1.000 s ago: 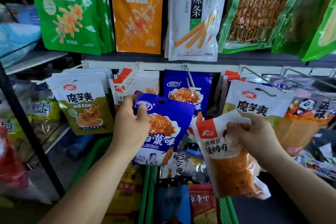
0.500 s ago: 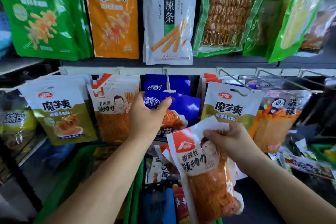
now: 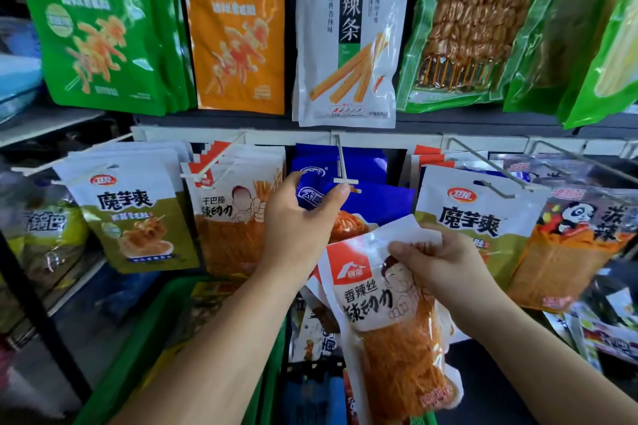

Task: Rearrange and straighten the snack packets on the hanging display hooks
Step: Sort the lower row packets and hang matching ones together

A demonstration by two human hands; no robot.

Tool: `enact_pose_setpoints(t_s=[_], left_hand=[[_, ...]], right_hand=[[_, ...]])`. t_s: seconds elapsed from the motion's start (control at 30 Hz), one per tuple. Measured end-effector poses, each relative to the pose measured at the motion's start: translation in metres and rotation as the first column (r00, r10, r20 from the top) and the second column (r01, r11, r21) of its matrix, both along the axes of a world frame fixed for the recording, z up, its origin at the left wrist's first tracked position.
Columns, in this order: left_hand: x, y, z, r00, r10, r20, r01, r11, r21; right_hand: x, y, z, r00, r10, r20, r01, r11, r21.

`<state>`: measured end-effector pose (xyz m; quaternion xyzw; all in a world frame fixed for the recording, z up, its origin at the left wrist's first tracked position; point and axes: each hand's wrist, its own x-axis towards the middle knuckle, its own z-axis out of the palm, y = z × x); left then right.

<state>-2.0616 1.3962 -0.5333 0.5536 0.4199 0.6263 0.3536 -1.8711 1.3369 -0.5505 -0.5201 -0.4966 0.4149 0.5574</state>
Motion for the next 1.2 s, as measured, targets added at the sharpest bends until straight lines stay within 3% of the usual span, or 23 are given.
enact_pose_setpoints(t_s=[0.17,0.23,0.4,0.53,0.67,0.77,0.83,1.03,1.2], left_hand=[[-0.006,0.01,-0.001,0.995,0.083,0.061,-0.083,0.996,-0.013],[-0.005,0.019,-0.005,0.994,0.111,0.01,-0.111,0.994,-0.016],[-0.01,0.046,-0.016,0.955,0.188,-0.227,-0.189,0.982,0.018],[-0.028,0.051,-0.022,0.831,0.28,-0.481,-0.256,0.96,0.117],[-0.043,0.027,-0.02,0.953,0.055,-0.297,-0.103,0.984,-0.147],[-0.06,0.005,-0.027,0.919,-0.284,-0.273,0.155,0.898,-0.413],[-0.07,-0.005,-0.034,0.878,-0.438,-0.195,0.299,0.819,-0.49],[-0.09,-0.011,-0.041,0.934,-0.242,-0.263,0.159,0.94,-0.301],[-0.109,-0.004,-0.034,0.996,-0.072,0.055,0.087,0.927,-0.365]], right_hand=[[-0.003,0.004,-0.001,1.0,0.015,-0.006,-0.015,1.0,-0.012],[-0.004,0.004,-0.003,1.0,0.015,-0.006,-0.015,1.0,-0.017],[-0.001,0.003,-0.005,1.0,0.008,0.015,-0.008,1.0,-0.029],[0.003,0.004,-0.01,0.999,-0.036,-0.024,0.035,0.998,-0.045],[0.001,0.007,-0.012,0.997,-0.065,-0.044,0.064,0.998,-0.024],[-0.002,0.01,-0.012,0.992,-0.068,-0.11,0.067,0.998,-0.014],[-0.004,0.012,-0.013,0.984,-0.068,-0.163,0.067,0.998,-0.012],[-0.014,0.011,-0.013,0.989,-0.07,-0.13,0.066,0.997,-0.029],[-0.011,0.016,-0.016,0.97,-0.176,-0.169,0.172,0.984,-0.041]])
